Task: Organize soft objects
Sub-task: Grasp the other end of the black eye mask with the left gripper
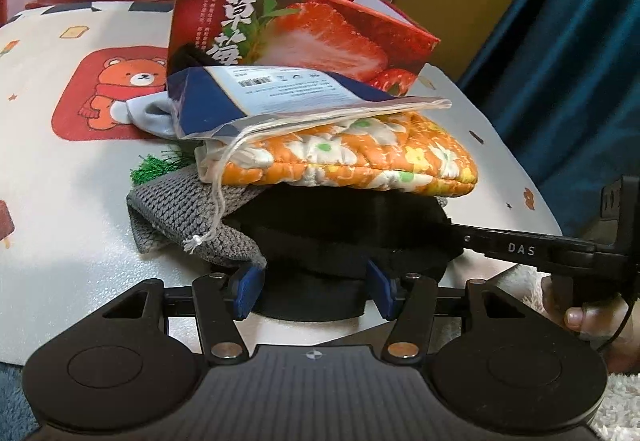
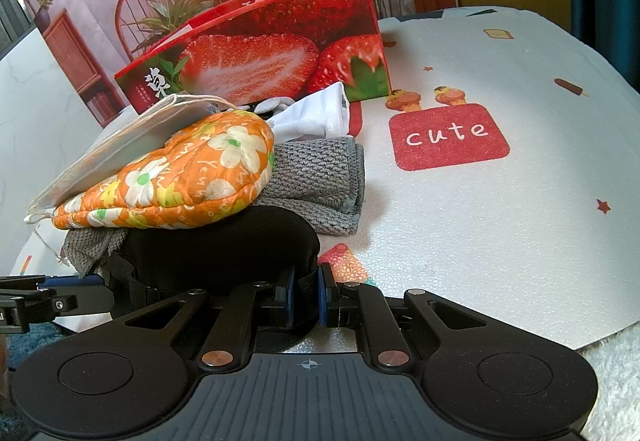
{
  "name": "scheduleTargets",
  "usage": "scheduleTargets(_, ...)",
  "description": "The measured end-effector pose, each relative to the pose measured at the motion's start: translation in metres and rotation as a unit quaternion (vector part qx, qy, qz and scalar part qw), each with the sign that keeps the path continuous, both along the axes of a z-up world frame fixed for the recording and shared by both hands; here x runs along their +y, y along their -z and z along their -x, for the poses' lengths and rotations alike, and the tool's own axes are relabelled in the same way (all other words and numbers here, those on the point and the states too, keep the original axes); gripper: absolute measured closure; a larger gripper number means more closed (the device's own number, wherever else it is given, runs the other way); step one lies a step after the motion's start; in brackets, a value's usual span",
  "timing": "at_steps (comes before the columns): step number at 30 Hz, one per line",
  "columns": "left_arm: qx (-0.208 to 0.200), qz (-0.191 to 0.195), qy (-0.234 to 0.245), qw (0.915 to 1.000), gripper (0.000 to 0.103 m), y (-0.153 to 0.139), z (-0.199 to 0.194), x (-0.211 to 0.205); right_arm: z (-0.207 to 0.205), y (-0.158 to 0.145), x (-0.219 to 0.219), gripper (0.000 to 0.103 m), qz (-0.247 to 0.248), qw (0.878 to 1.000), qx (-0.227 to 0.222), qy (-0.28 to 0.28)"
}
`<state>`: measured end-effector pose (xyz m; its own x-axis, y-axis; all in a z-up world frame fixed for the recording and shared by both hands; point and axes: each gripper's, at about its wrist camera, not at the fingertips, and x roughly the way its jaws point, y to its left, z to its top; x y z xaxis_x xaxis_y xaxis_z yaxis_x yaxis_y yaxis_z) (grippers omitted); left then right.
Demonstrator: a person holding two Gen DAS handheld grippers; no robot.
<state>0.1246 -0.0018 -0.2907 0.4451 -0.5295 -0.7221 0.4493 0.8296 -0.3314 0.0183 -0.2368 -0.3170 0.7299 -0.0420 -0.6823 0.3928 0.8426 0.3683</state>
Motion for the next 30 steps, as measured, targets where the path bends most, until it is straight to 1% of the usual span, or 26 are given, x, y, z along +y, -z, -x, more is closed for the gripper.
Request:
scheduleTargets(3,-0.013,0.004,-0.006,0.9999,0.045,-0.002,0.001,0.002,0.000,0.000,0.000,0.092,0.000,1.000,0.000,0.000)
scheduleTargets(4,-0.021,0.005,-0.013,0.9997,0.046,-0.003,0.001,0.003,0.000,0.000,0.000,0.092,0.000,1.000,0.000,0.000)
scheduleTargets(6,-0.041,0.012,-0.025,0.9988,0.050,-0.006,0.001,0.006,0.000,0.000,0.000,0.092,0.000,1.000,0.000,0.000)
scheduleTargets(8,-0.057,0.014,-0.031,0.9978,0.051,-0.008,0.000,0.006,-0.001,0.000,0.000,0.092,0.000,1.000,0.000,0.000)
scheduleTargets(12,-0.070,-0.006,-0.050,0.9963,0.051,-0.008,-0.012,0.002,0.000,0.001,0.000,0.092,0.000,1.000,0.001,-0.002)
scheduleTargets(14,-0.064,-0.014,-0.064,0.9958,0.051,-0.005,-0.019,0.002,-0.001,0.001,0.000,0.092,-0.001,1.000,0.001,-0.002)
scheduleTargets(17,-0.034,-0.018,-0.094,0.9949,0.051,0.002,-0.035,0.010,-0.001,0.002,-0.001,0.092,-0.002,1.000,0.001,-0.003)
scheduleTargets(18,-0.018,-0.016,-0.104,0.9943,0.051,0.006,-0.042,0.015,-0.001,0.002,-0.001,0.092,-0.002,1.000,0.001,-0.003)
scheduleTargets(20,0.011,-0.002,-0.132,0.9912,0.051,0.010,-0.055,0.027,-0.001,0.002,-0.001,0.092,-0.003,1.000,0.001,-0.003)
scheduleTargets(22,0.030,0.027,-0.152,0.9876,0.051,0.011,-0.066,0.040,-0.001,0.003,-0.001,0.092,-0.003,1.000,0.001,-0.004)
scheduleTargets(23,0.035,0.036,-0.158,0.9862,0.051,0.011,-0.070,0.043,-0.001,0.003,-0.001,0.092,-0.003,1.000,0.001,-0.004)
scheduleTargets(25,0.035,0.041,-0.168,0.9843,0.051,0.008,-0.081,0.045,-0.001,0.003,-0.001,0.092,-0.002,1.000,0.002,-0.004)
scheduleTargets(30,0.012,0.034,-0.187,0.9818,0.052,0.000,-0.101,0.032,-0.002,0.003,0.001,0.092,0.000,1.000,0.004,-0.006)
